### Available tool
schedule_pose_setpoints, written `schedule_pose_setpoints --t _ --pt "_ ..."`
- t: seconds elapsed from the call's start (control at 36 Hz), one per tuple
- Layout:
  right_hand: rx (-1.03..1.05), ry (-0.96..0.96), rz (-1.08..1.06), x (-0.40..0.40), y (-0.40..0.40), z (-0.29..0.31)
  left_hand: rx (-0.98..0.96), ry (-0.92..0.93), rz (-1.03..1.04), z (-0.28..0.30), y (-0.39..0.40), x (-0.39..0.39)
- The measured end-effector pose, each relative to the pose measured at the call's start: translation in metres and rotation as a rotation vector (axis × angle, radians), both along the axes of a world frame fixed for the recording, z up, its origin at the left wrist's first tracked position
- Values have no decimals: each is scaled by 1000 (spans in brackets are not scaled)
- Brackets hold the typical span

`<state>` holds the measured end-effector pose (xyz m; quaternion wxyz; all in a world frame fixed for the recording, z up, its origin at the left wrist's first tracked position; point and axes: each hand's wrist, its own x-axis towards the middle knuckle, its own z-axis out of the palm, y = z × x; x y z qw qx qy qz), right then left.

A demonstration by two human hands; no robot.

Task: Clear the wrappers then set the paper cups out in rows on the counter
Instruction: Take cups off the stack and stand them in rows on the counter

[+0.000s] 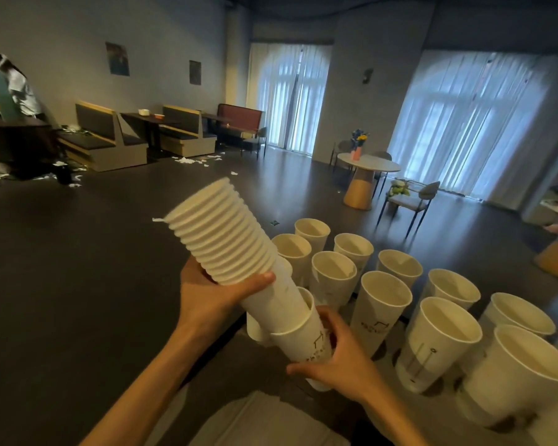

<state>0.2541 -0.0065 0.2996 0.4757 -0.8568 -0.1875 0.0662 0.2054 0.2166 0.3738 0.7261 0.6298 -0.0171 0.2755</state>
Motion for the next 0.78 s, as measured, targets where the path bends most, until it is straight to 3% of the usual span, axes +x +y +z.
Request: schedule_pose_setpoints --t 0.14,0.25,0.5,0.67,0.78 --pt "160 23 -145 3 0 -14 -167 -88 167 20 22 6" --pt "210 77 -229 11 8 -22 -230 -104 151 30 34 8" --pt "91 115 -189 14 6 -29 -278 5 10 24 19 4" --pt "-34 76 -292 -1 -34 -32 -214 32 -67 26 -3 2" --pt "224 210 -282 -12 -52 -5 -158 76 -206 24 -30 3"
